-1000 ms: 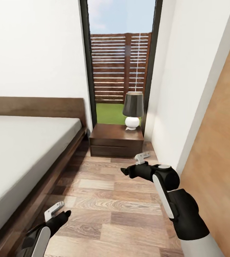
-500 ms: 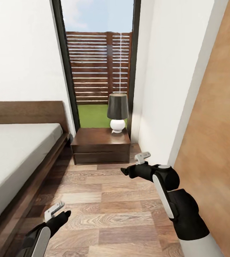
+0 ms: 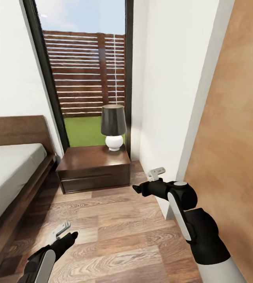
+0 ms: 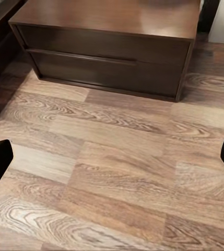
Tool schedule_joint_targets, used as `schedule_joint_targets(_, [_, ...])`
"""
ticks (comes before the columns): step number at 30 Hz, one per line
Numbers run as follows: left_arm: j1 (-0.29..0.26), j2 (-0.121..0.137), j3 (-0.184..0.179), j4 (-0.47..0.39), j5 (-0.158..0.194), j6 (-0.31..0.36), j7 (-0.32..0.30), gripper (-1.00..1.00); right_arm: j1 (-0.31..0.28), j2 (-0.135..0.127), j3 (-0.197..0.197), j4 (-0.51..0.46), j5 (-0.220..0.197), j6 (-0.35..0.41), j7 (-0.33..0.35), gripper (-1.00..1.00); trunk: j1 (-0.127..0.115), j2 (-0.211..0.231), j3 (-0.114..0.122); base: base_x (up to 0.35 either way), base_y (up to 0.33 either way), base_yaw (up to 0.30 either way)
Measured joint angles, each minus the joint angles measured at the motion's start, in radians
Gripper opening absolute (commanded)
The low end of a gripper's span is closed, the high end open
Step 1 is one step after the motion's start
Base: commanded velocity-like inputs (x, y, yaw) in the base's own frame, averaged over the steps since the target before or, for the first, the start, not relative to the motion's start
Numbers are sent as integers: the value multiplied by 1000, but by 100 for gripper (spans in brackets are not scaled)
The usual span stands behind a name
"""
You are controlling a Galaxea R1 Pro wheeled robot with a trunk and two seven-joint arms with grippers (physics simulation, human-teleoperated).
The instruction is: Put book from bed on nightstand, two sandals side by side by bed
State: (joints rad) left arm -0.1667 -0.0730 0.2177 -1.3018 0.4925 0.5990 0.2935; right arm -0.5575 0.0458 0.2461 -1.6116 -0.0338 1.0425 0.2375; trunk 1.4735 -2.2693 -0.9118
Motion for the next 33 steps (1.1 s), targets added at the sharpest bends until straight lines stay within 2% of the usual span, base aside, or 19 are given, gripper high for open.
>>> schedule_joint_targets(12, [0,0,0,-1,0,0,1,100,0,0,7,0,0,0,0,100,0,0,0,325,0,-6])
schedule_joint_targets(23, [2,0,4,-7,0,-1,2,100,0,0,13,0,0,0,0,100,0,0,0,312,103,235])
schedule_joint_targets(33, [11,0,27,-34,2,-2,1,100,0,-1,13,0,0,0,1,100,0,0,0,270,204,277])
